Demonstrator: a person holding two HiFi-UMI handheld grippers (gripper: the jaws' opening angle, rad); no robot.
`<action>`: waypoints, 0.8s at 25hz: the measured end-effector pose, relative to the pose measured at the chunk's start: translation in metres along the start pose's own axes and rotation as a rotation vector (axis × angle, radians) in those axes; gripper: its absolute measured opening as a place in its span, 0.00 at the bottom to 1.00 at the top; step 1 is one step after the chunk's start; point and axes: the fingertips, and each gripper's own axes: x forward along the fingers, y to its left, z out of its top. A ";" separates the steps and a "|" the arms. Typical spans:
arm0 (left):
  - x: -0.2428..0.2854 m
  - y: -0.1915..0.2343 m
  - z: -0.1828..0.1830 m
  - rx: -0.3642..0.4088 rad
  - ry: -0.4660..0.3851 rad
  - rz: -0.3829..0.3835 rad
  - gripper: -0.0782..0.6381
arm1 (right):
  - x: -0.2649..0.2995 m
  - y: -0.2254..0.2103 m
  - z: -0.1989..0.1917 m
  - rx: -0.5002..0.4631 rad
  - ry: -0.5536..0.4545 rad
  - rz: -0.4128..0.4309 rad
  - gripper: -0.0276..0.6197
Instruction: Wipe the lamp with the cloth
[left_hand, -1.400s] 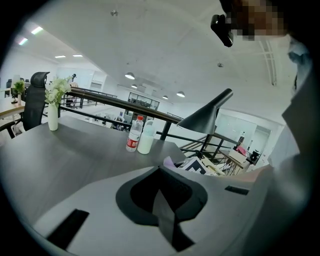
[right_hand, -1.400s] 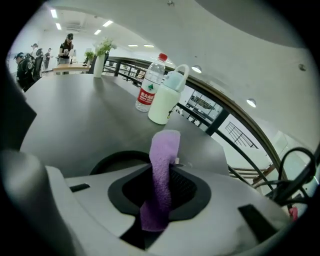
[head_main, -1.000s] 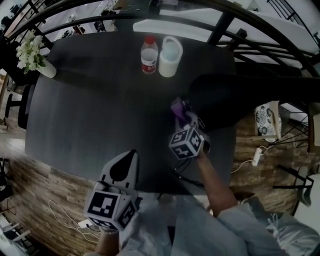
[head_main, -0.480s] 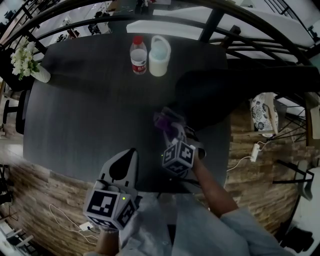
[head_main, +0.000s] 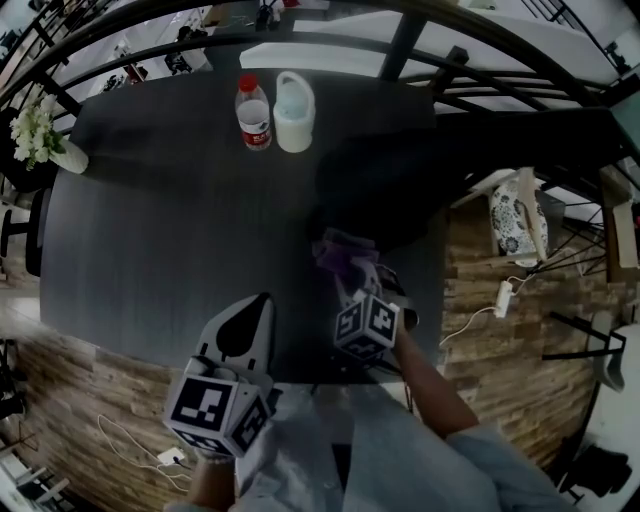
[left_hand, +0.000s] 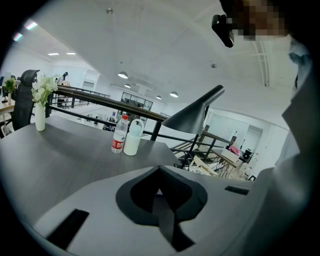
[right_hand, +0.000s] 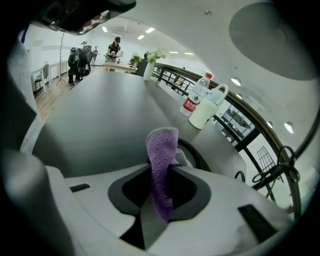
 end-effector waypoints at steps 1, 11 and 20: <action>0.001 -0.002 0.000 0.003 0.004 -0.003 0.12 | -0.003 -0.003 -0.006 0.018 0.007 -0.007 0.18; 0.010 -0.024 0.003 0.027 0.009 -0.027 0.12 | -0.026 -0.046 -0.063 0.209 0.066 -0.097 0.18; 0.010 -0.039 0.009 0.058 -0.018 -0.057 0.12 | -0.060 -0.069 -0.080 0.386 0.034 -0.178 0.18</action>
